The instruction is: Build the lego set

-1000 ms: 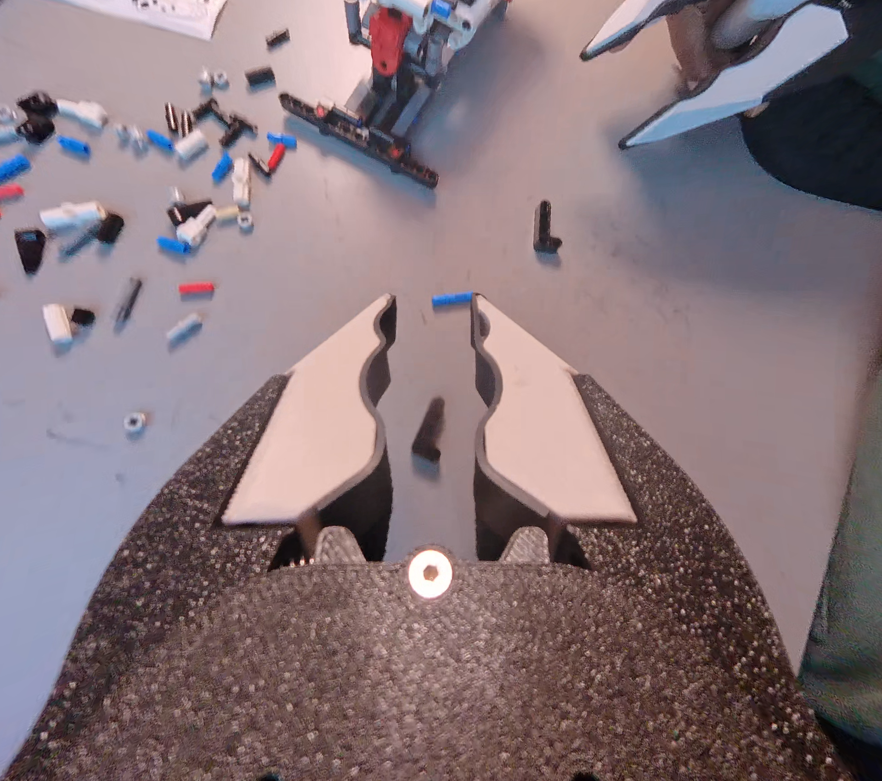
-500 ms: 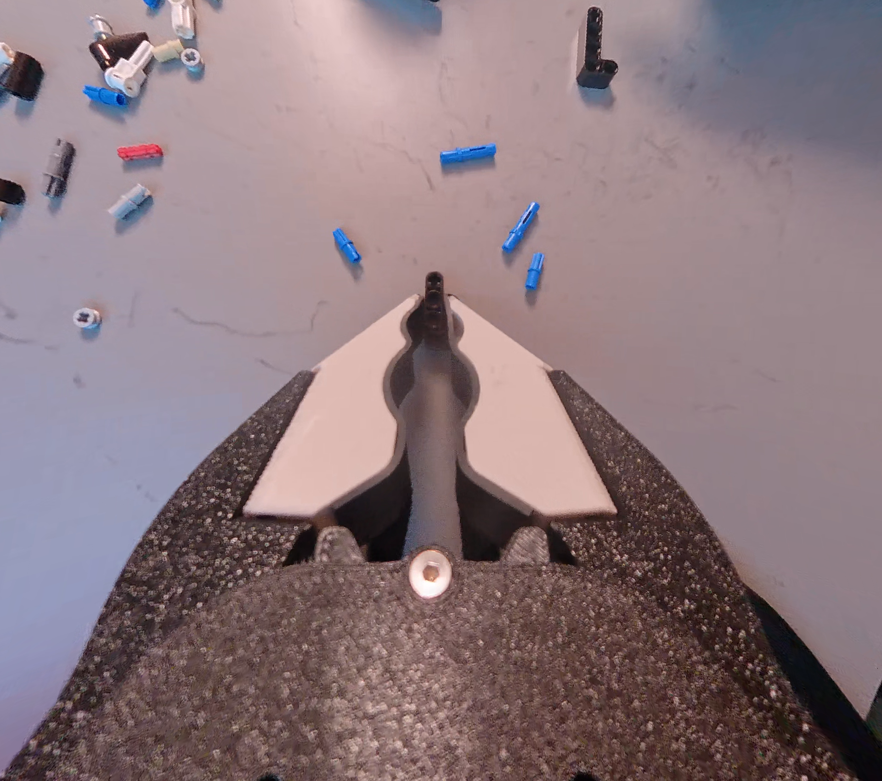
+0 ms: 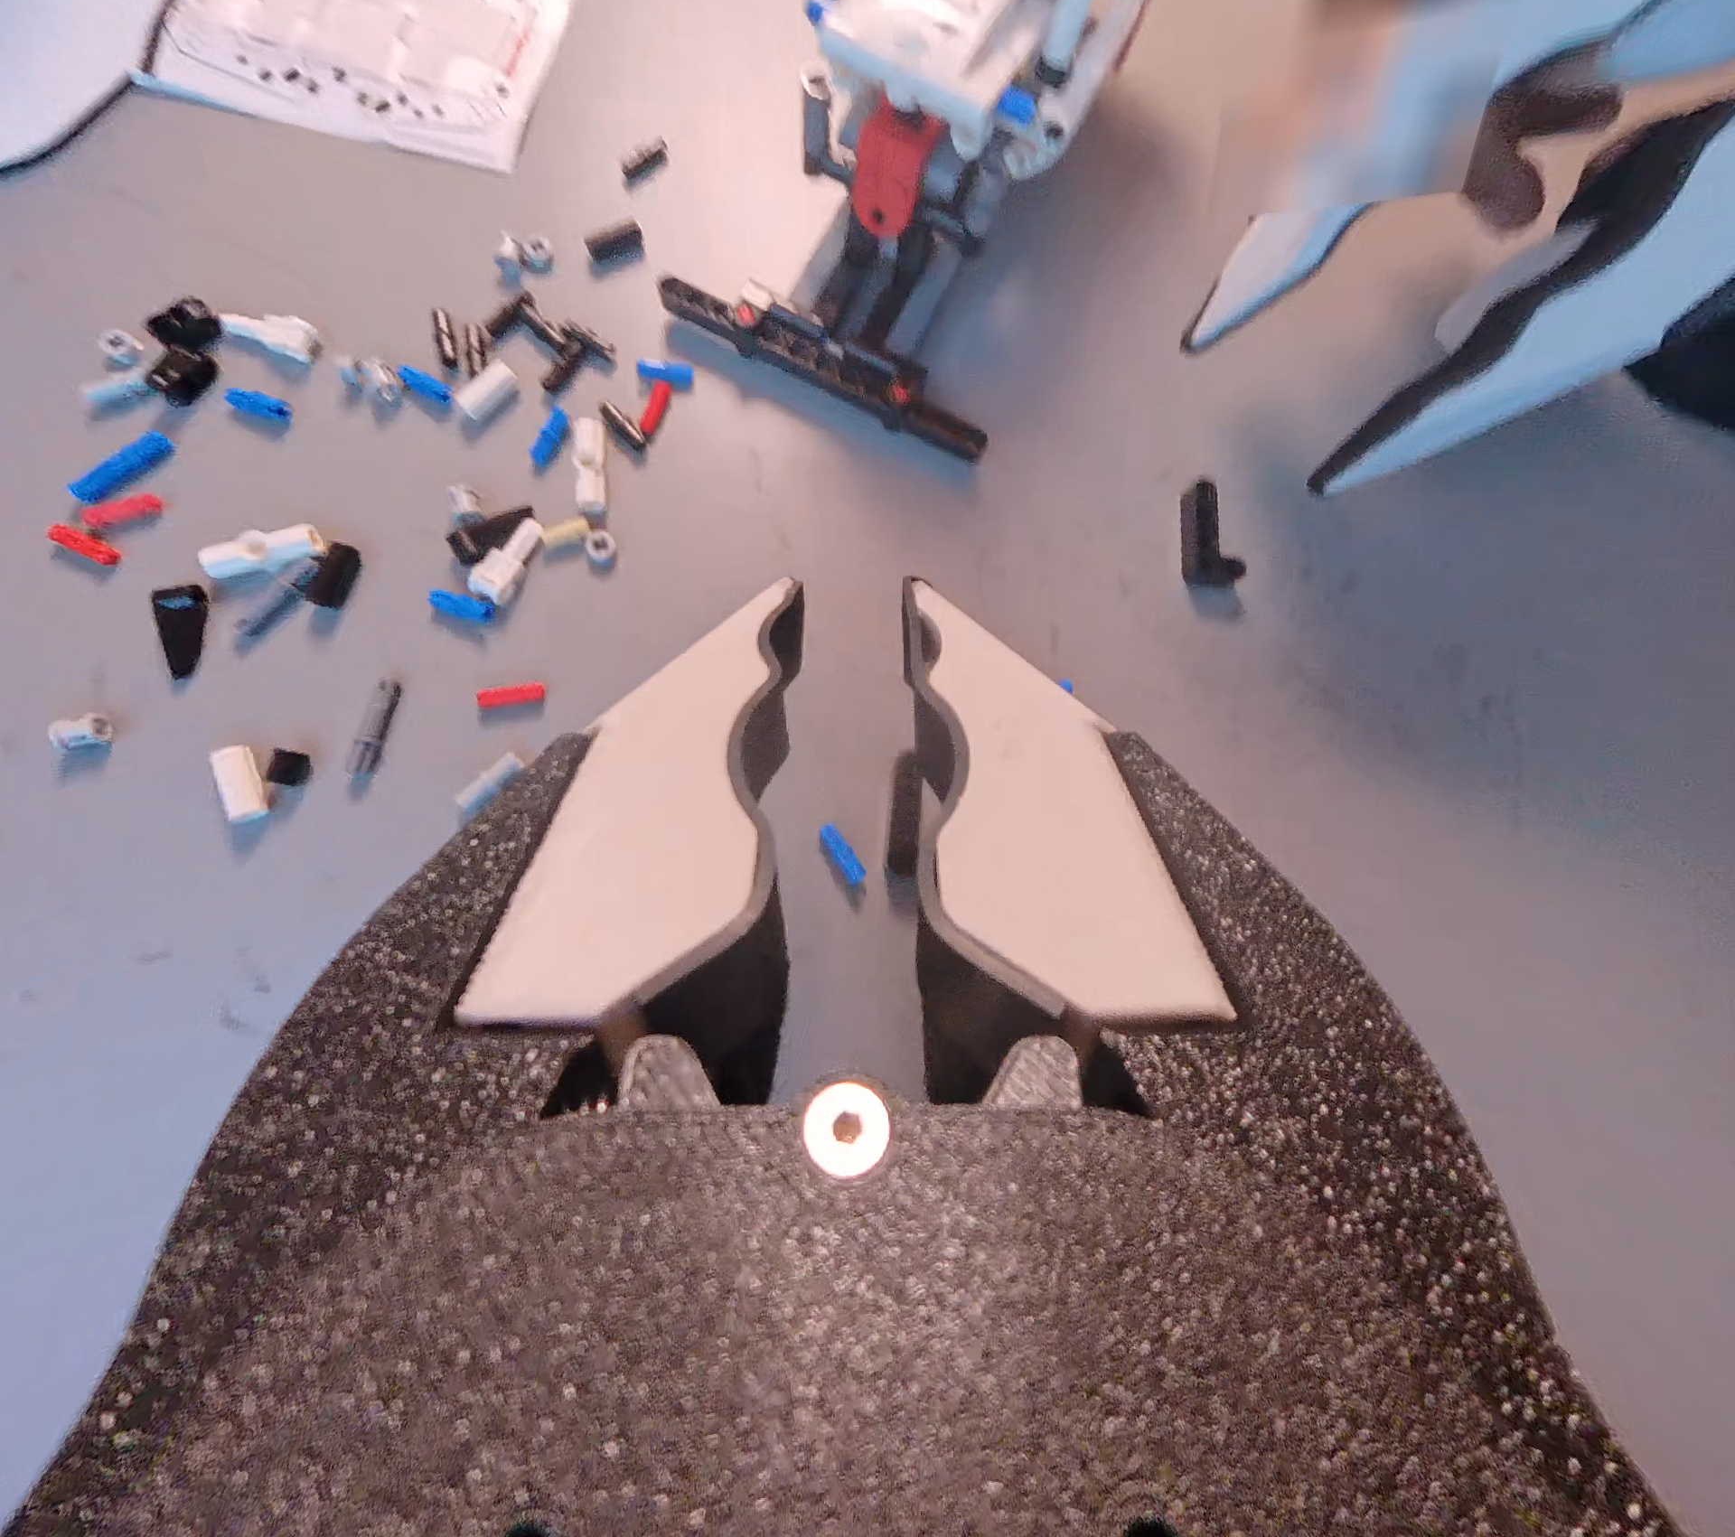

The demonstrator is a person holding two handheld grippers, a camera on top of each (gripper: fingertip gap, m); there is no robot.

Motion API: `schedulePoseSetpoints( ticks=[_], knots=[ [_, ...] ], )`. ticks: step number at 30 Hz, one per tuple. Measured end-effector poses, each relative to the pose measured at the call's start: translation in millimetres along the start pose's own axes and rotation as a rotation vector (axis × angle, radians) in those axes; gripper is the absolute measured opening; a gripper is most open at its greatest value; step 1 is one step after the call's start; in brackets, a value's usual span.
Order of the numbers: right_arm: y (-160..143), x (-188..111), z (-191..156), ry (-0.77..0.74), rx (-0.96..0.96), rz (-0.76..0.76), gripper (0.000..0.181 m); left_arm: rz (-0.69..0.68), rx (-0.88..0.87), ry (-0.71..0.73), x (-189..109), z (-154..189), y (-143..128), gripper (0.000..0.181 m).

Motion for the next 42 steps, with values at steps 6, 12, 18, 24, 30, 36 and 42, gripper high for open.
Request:
schedulePoseSetpoints(
  ticks=[6, 12, 18, 24, 30, 36, 42],
  knots=[
    [-14, 12, -9, 0.036, 0.02, -0.005, 0.042, 0.29, -0.11, 0.057, 3, -13, 12, 0.023],
    [-22, 7, -12, 0.059, 0.042, 0.001, 0.04, 0.378, -0.103, 0.025, -4, -6, 20, 0.023],
    [-41, 5, -8, 0.049, 0.057, -0.063, 0.034, 0.3, 0.014, 0.009, 3, 13, 14, 0.024],
    [-42, 10, 4, -0.039, 0.051, -0.069, 0.022, 0.205, 0.156, -0.036, 12, 37, 5, 0.024],
    [-25, 24, 0, -0.114, -0.028, -0.024, 0.019, 0.117, 0.261, -0.15, 21, 65, -8, 0.024],
    [-30, 16, 2, -0.093, 0.003, -0.012, 0.021, 0.03, 0.344, -0.219, 28, 87, -21, 0.026],
    [-30, 21, -9, -0.047, -0.033, -0.032, 0.02, -0.055, 0.361, -0.185, 44, 99, -28, 0.028]
  ],
)
Point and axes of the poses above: each gripper's, where its closed fingertips meet, x out along the fingers, y out of its top, z = x × y across the jaws, the point moved 3 cm from there along -x, back along the fingers, and after that the axes turned 4 degrees about y, right-handed, at the moved point
